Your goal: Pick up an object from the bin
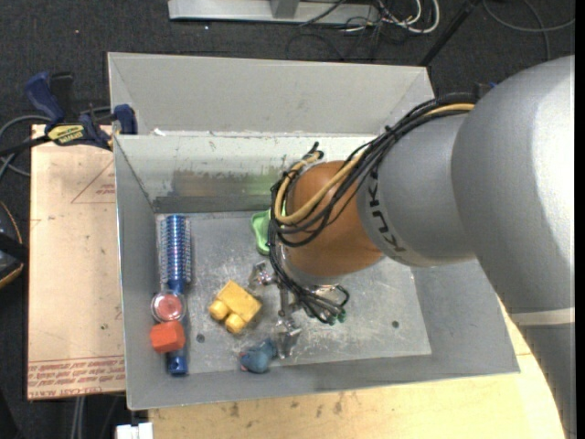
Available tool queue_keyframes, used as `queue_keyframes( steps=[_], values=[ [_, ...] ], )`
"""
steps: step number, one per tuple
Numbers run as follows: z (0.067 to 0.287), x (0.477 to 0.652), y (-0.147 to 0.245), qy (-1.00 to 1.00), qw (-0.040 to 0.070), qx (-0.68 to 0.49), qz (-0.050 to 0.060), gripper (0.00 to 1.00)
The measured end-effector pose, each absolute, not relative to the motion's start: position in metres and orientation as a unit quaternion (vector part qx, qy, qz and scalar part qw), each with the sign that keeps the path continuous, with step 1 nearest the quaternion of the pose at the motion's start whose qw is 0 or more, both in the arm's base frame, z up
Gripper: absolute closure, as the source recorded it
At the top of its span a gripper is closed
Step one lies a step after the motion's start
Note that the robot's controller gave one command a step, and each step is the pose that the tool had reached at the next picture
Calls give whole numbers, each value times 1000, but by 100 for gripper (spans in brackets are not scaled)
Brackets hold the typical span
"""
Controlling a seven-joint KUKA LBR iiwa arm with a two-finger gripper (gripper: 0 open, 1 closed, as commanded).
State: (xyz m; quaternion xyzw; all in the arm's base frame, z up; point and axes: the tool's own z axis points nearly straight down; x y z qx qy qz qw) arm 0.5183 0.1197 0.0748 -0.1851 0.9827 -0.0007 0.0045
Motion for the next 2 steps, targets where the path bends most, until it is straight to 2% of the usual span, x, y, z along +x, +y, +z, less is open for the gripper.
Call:
queue_keyframes(
  steps=[1,2],
  values=[
    [121,507,144,953,3,-302,1,0],
    [84,491,227,937,4,-350,-8,0]
  ],
)
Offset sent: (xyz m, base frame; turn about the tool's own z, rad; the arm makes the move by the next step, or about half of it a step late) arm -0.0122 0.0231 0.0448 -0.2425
